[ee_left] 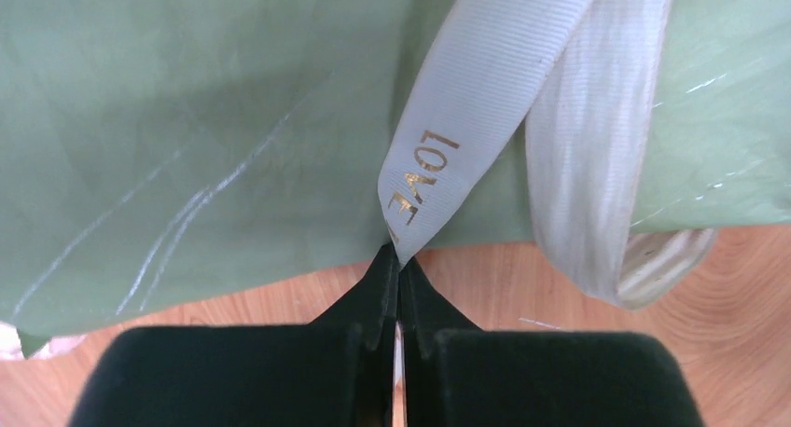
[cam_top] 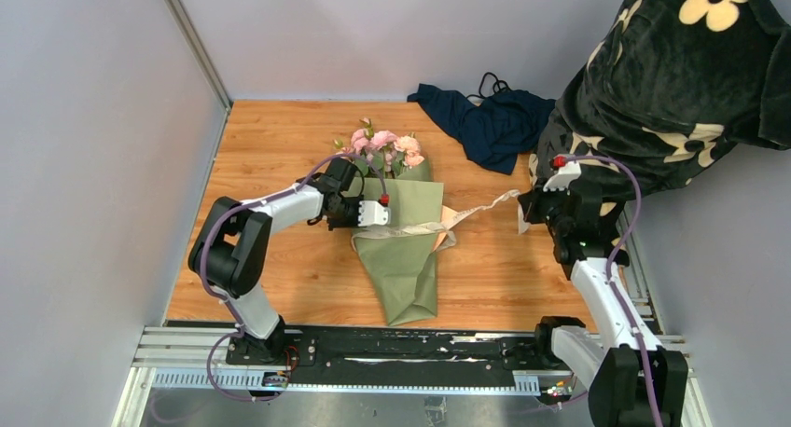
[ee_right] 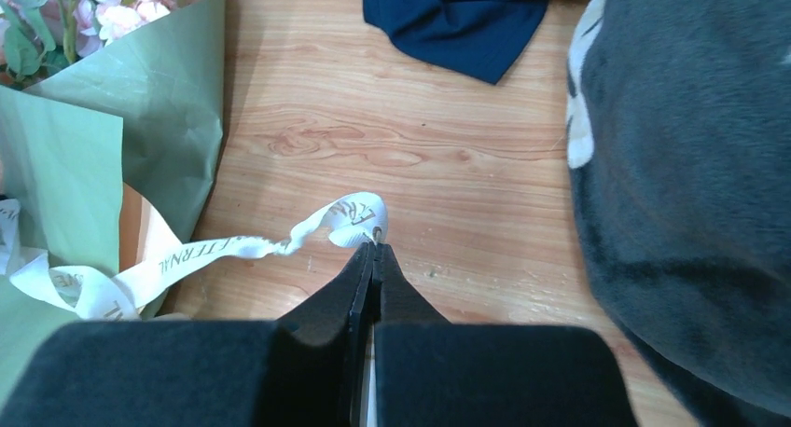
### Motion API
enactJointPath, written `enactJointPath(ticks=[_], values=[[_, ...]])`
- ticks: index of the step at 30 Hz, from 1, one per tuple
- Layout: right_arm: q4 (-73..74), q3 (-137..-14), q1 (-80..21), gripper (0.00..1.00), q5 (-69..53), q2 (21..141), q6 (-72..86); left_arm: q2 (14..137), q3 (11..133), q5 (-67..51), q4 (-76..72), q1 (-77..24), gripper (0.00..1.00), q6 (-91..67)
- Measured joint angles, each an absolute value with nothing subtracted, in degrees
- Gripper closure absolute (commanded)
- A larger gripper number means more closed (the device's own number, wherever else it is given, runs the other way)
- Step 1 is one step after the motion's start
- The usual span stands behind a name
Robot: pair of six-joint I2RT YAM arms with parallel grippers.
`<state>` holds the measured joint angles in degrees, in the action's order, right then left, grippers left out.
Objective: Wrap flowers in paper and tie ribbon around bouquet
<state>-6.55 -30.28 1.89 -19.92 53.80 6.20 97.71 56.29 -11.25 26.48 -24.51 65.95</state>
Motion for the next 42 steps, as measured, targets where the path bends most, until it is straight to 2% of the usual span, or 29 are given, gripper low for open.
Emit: enactJointPath(ticks=[4,15,25,30,35,36,37,38,39,40,41,42], values=[[-6.2,-30.3,1.9,1.0,-17.3,51.5,6.1,96.4,54.8,-7.9,25.6,-23.1,1.0,64.7],[-6.2,-30.3,7.4,1.0,-13.1,50.6,6.1,86.1,48.7,-3.7,20.8,-8.4,1.0,57.8],[-7.1,-26.1,20.2,1.0,-10.0,45.3,10.9,85.9,39.3,5.1,6.9,12.5,1.0,59.9],[-7.2,-24.1,25.3,1.0,-10.5,46.1,14.3,88.1,38.8,6.7,2.9,21.9,1.0,62.1],[-5.5,-24.2,26.8,1.0,-11.0,47.5,15.4,88.4,38.8,6.1,2.7,23.9,1.0,62.9],[-5.1,-24.4,26.8,0.96,-11.1,47.7,15.4,87.9,39.3,5.2,4.8,23.9,1.0,63.0],[-4.8,-24.7,26.8,0.88,-11.5,47.9,15.4,87.3,39.8,3.9,6.8,23.9,0.92,63.0],[-4.6,-25.2,26.7,0.71,-12.2,48.3,15.4,86.3,40.6,2.1,10.0,23.5,0.69,63.1],[-3.5,-26.4,25.8,0.33,-12.9,49.2,15.0,85.4,41.4,0.8,12.3,23.2,0.42,63.3],[-2.1,-27.8,24.7,0.28,-13.3,50.3,14.8,84.2,42.4,-0.9,15.2,22.6,0.24,63.9],[0.8,-30.3,22.1,0.27,-13.7,52.2,14.1,82.9,43.6,-2.7,18.4,21.4,0.1,64.2],[3.5,-32.7,19.2,0.27,-13.6,53.7,13.3,81.8,44.8,-4.1,21.0,20.1,0.04,64.8]])
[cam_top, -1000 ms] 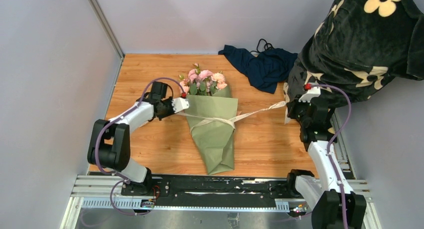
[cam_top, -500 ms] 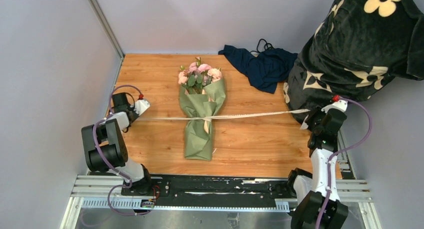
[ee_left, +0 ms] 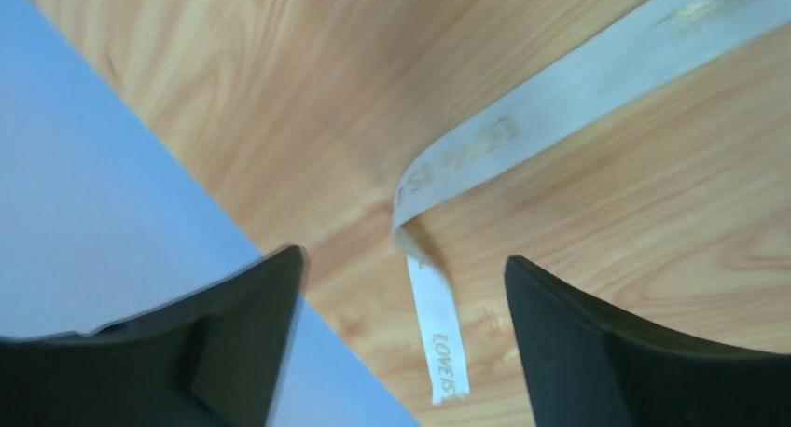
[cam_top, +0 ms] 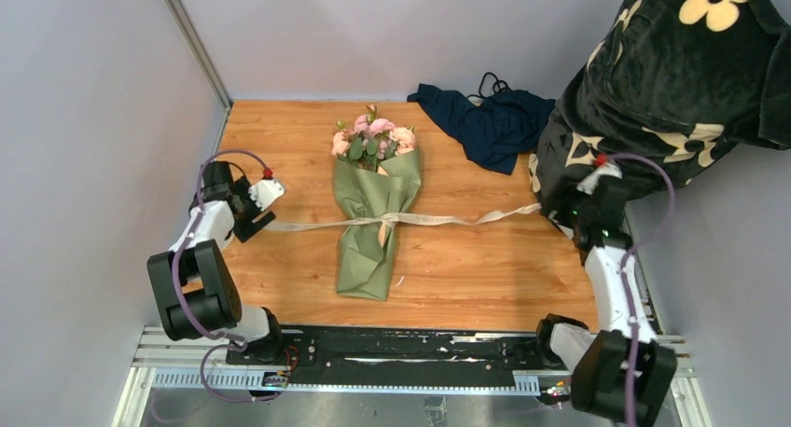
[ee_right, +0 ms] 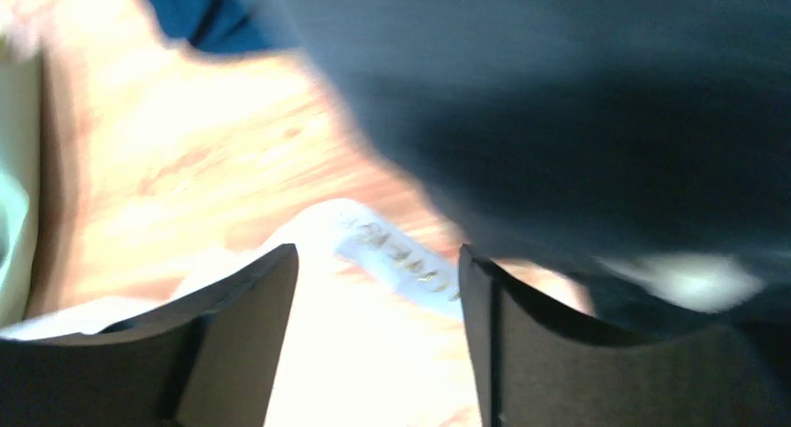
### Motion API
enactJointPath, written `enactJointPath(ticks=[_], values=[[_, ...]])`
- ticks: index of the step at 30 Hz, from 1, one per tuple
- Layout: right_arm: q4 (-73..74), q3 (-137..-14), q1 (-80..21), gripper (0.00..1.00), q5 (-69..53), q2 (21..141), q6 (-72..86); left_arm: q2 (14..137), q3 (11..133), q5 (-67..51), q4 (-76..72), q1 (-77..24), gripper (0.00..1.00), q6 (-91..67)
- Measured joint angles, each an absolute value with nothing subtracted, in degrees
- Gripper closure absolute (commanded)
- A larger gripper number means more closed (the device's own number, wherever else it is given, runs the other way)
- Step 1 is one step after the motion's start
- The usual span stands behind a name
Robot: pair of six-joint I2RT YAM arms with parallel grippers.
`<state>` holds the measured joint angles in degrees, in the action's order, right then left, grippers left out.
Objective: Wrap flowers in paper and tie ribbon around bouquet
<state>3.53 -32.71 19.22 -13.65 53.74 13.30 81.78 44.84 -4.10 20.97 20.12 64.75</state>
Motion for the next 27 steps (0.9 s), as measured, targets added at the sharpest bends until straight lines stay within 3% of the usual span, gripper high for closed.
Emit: enactJointPath(ticks=[7,12,17,23,25,27], values=[[27.8,-55.2,-17.1,0.25,-10.3,66.2,4.8,75.0,51.9,-10.0,36.6,6.3,0.02,67.4],[22.7,-58.7,-35.0,0.24,-18.8,78.6,-12.2,73.6,52.5,-17.4,36.5,-8.0,0.05,67.5],[11.1,-57.7,-38.0,0.24,-24.4,93.6,-23.0,81.0,52.0,-19.9,31.1,-9.2,0.06,67.9],[-4.7,-56.4,-38.0,0.27,-24.8,100.6,-24.9,88.2,50.0,-18.5,26.2,-11.6,0.08,68.7],[-8.8,-56.5,-38.0,0.33,-24.5,102.1,-24.7,90.1,49.7,-17.4,24.6,-12.6,0.18,68.5],[-11.0,-56.6,-38.0,0.54,-24.4,103.9,-24.4,90.5,50.0,-16.7,22.9,-13.0,0.42,67.9]])
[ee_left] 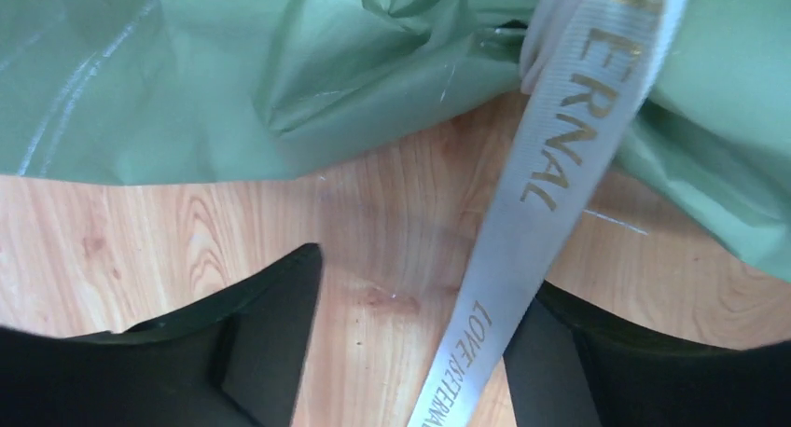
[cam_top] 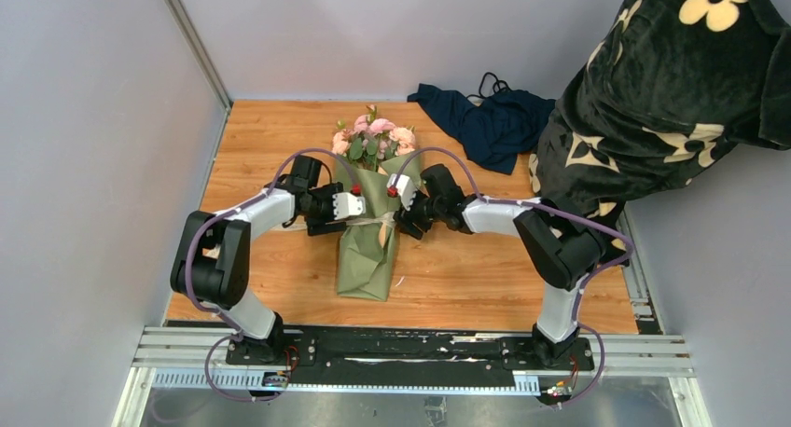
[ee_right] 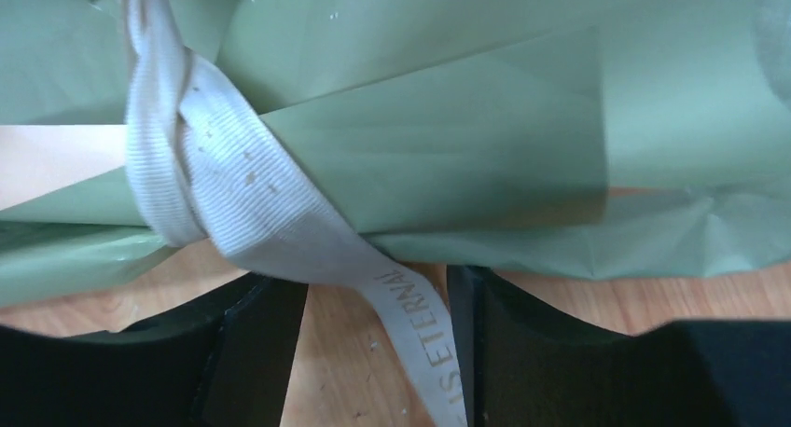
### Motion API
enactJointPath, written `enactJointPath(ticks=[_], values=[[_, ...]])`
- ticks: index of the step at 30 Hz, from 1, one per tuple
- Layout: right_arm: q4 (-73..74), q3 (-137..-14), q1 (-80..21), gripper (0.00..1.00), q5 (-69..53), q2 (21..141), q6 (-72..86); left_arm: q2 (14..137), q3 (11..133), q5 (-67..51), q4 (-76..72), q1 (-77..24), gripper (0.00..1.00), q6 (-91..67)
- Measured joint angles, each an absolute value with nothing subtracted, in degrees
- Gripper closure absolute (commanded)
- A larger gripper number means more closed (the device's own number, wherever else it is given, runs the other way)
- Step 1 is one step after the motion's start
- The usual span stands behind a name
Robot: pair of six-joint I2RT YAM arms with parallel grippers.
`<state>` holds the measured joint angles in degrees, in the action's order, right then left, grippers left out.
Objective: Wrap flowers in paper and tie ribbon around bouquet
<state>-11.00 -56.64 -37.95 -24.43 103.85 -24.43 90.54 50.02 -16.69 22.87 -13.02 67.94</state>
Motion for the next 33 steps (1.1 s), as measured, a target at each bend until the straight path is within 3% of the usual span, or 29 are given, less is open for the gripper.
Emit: enactJointPath(ticks=[3,4,11,21,33], values=[[-12.4,-57.3,-38.0,0.9,-25.3,106.5,-23.2,91.6,50.2,-16.1,21.9,-13.2,0.98,67.5],[-12.5,-57.4,-38.0,0.99,-25.4,106.5,-23.0,91.7,50.2,-16.1,22.1,-13.2,1.0,67.4],[-12.6,-53.5,-36.9,1.0,-22.9,102.8,-20.1,89.3,49.1,-11.7,20.6,-12.4,1.0,61.7],[-19.2,-33.9,-23.3,1.0,-27.4,82.9,-6.2,84.7,43.7,-16.9,16.1,6.1,1.0,51.7],[-20.9,-31.0,-18.9,1.0,-34.2,83.7,2.6,83.1,40.4,-22.3,17.3,12.5,1.0,51.8]])
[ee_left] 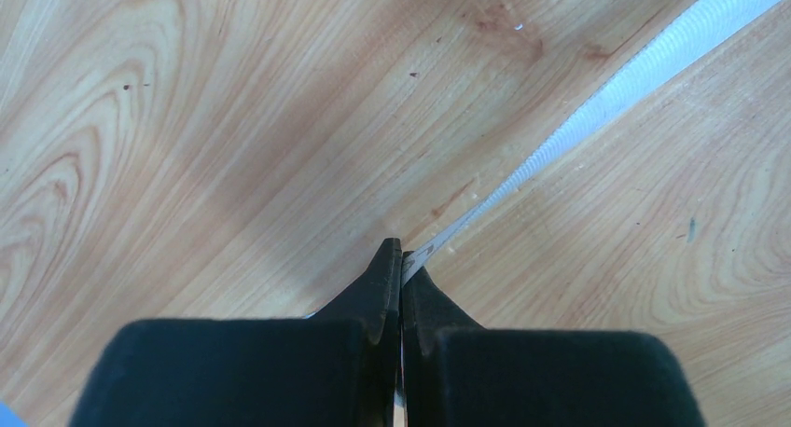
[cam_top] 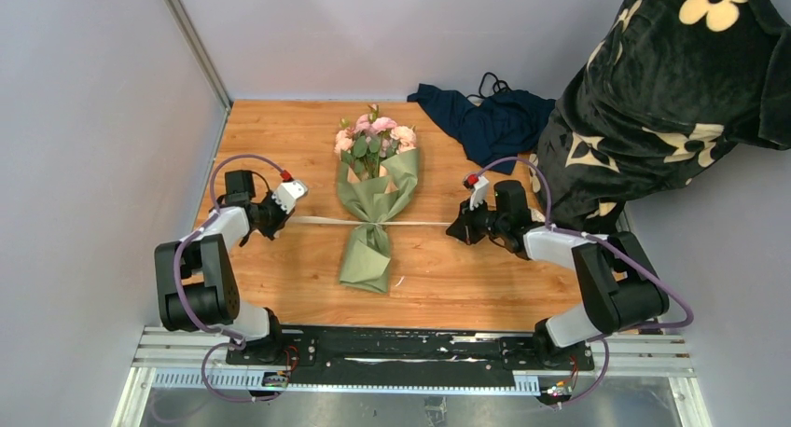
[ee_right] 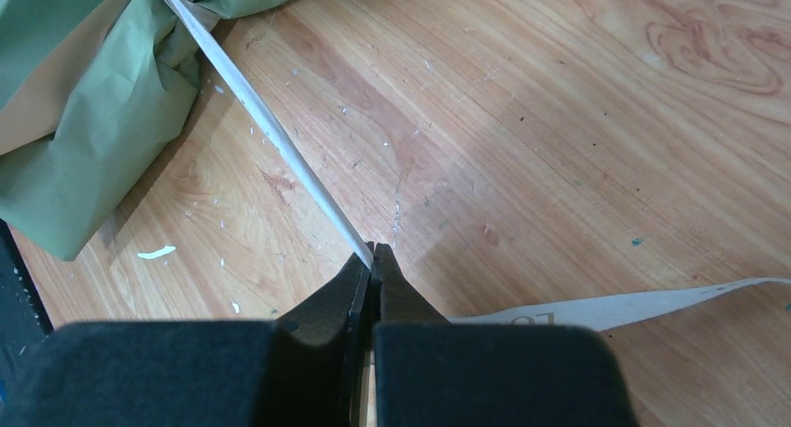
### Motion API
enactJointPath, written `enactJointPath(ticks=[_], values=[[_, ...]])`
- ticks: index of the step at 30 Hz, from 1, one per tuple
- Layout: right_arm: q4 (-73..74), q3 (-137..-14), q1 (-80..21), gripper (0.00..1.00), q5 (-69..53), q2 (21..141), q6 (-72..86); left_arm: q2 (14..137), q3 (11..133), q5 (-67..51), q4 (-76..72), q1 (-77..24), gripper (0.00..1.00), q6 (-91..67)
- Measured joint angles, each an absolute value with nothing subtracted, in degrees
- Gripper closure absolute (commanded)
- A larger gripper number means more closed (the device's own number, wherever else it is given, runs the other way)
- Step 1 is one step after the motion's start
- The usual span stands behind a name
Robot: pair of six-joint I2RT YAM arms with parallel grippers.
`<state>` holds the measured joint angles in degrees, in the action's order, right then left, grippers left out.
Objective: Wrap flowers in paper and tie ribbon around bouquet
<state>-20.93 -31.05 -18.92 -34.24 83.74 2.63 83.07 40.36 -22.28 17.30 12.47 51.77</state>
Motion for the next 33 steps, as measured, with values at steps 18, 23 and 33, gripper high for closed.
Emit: enactJointPath(ticks=[18,23,33], values=[[-6.6,-40.0,-23.9,0.28,-34.2,72.3,-8.3,67.8,71.3,-33.9,45.9,-10.4,1.0,35.1],[-15.3,-46.2,-38.9,0.28,-38.4,72.0,-12.3,68.0,71.9,-37.8,52.2,-16.4,1.0,30.7],[-33.3,-52.9,-48.0,0.3,-38.3,92.4,-9.3,67.6,73.0,-39.5,54.3,-17.3,1.0,27.8]])
